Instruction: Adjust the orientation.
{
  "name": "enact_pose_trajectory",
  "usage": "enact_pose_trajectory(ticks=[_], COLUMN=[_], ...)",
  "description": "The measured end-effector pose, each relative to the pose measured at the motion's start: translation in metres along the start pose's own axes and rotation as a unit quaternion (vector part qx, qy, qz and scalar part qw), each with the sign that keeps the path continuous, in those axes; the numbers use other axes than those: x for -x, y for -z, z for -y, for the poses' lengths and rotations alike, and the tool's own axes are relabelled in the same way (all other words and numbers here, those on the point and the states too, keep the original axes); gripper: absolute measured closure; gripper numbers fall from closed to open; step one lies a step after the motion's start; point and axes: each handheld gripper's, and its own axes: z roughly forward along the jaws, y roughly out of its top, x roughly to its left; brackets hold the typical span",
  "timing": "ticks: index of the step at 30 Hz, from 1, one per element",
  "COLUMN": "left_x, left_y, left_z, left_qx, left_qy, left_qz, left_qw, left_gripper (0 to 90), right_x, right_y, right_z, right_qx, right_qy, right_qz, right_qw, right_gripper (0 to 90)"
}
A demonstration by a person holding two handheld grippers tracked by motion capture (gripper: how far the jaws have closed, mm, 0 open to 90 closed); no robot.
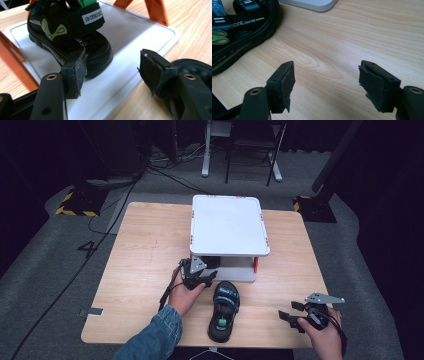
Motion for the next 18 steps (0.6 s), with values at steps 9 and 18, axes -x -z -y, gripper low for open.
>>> enact_pose_trajectory(ticks=[9,18], left_x=[0.017,0.023], left_y=[0.035,0.094], left_z=[0.014,0.019], left_qx=[-0.015,0.012], left_qy=[0.001,0.018], left_qz=[0.005,-0.023], left_qw=[0.9999,0.9995], left_gripper=[33.0,31.1], right_x=[-0.005,-0.016], right_y=[-0.003,-0.003], right_z=[-0.011,-0.022], right_qx=[0.010,0.025], right_qy=[0.017,0.030], right_qz=[-0.010,-0.019], right_qw=[0.9998,0.9991], right_gripper=[29.4,28.8])
